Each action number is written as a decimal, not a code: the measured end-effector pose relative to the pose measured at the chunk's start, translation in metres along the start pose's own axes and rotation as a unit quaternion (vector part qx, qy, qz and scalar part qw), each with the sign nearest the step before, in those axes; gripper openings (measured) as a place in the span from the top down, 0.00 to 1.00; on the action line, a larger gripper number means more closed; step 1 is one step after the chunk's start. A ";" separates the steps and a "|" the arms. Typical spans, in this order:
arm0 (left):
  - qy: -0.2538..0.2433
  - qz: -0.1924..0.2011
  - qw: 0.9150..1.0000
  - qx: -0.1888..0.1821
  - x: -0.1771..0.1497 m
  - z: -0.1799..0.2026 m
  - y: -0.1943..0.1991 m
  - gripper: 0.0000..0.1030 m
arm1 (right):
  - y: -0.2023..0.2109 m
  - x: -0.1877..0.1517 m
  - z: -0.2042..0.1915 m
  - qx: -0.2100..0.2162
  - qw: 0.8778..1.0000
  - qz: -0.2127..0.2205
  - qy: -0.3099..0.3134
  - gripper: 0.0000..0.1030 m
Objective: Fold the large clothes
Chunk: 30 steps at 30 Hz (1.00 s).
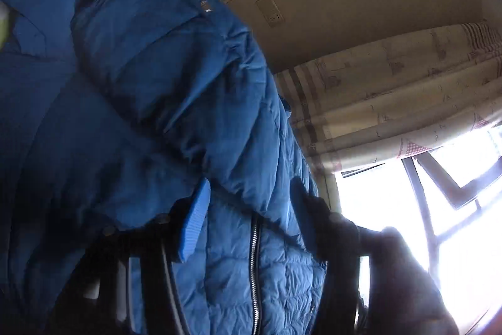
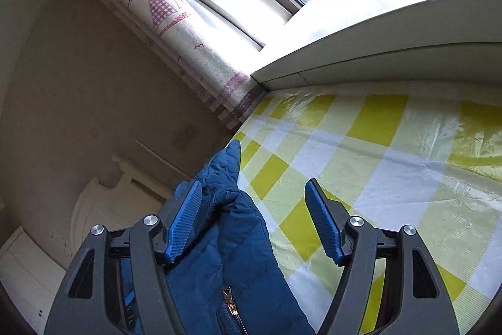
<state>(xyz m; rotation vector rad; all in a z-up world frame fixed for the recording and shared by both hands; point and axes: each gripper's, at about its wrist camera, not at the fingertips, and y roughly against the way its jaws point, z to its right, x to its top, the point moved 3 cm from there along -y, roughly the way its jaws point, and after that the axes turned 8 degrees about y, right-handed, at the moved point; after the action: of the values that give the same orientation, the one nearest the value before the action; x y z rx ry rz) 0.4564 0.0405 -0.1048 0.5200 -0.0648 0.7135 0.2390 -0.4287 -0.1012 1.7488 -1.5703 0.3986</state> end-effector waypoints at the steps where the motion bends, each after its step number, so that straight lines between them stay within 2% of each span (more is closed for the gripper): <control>1: 0.002 -0.001 1.000 -0.003 0.001 -0.007 0.005 0.42 | 0.000 0.000 0.000 -0.001 1.000 0.000 0.000 0.34; 3: 0.019 -0.003 1.000 -0.023 0.005 -0.014 0.011 0.41 | 0.000 0.000 -0.001 -0.003 1.000 -0.001 0.000 0.34; 5: 0.034 0.009 0.999 -0.029 0.011 -0.015 0.014 0.35 | -0.001 -0.001 -0.001 -0.007 1.000 -0.002 0.002 0.34; 10: 0.039 0.033 0.999 -0.006 0.030 -0.013 -0.001 0.35 | -0.006 -0.002 -0.006 -0.012 1.000 -0.018 0.013 0.34; 11: 0.030 0.038 0.999 0.003 0.029 -0.012 -0.004 0.36 | -0.010 -0.003 -0.009 -0.010 0.999 -0.029 0.019 0.34; 13: 0.002 0.044 0.999 0.023 0.030 -0.007 -0.011 0.44 | -0.025 -0.006 -0.020 -0.003 0.995 -0.081 0.052 0.34; 14: -0.018 0.047 0.998 0.036 0.028 -0.007 -0.013 0.47 | -0.033 -0.009 -0.030 -0.011 0.990 -0.110 0.085 0.34; 15: -0.032 0.050 0.997 0.049 0.027 -0.008 -0.014 0.53 | -0.043 -0.014 -0.044 -0.021 0.980 -0.143 0.136 0.34; 16: -0.038 0.052 0.996 0.059 0.026 -0.008 -0.015 0.56 | -0.053 -0.019 -0.061 -0.038 0.964 -0.170 0.201 0.34; 19: -0.040 0.050 0.996 0.060 0.025 -0.009 -0.018 0.58 | -0.077 -0.036 -0.107 -0.076 0.901 -0.193 0.382 0.34; 20: -0.033 0.049 0.997 0.050 0.026 -0.010 -0.018 0.58 | -0.087 -0.042 -0.119 -0.083 0.875 -0.200 0.434 0.34; 22: -0.012 0.048 0.998 0.026 0.031 -0.016 -0.017 0.58 | -0.115 -0.060 -0.132 -0.111 0.812 -0.230 0.525 0.34; 23: -0.003 0.050 0.999 0.013 0.034 -0.019 -0.015 0.58 | -0.126 -0.068 -0.136 -0.131 0.784 -0.232 0.561 0.34; 24: 0.005 0.053 0.999 0.004 0.036 -0.022 -0.012 0.57 | -0.134 -0.074 -0.142 -0.145 0.761 -0.220 0.592 0.34; 27: 0.002 0.061 0.998 -0.002 0.035 -0.023 -0.008 0.55 | -0.143 -0.096 -0.163 -0.134 0.703 -0.186 0.674 0.34; 28: -0.003 0.062 0.998 -0.003 0.033 -0.021 -0.008 0.52 | -0.146 -0.104 -0.166 -0.135 0.684 -0.175 0.695 0.34; 29: -0.006 0.063 0.998 -0.003 0.033 -0.020 -0.008 0.51 | -0.149 -0.109 -0.165 -0.139 0.677 -0.165 0.704 0.37; 30: -0.007 0.064 0.998 -0.005 0.032 -0.020 -0.008 0.49 | -0.152 -0.108 -0.163 -0.136 0.689 -0.164 0.692 0.51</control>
<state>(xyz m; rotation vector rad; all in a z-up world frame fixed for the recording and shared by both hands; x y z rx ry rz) 0.4833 0.0644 -0.1177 0.5153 -0.1153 0.8349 0.4005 -0.2417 -0.1100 0.8861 -0.1608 0.9345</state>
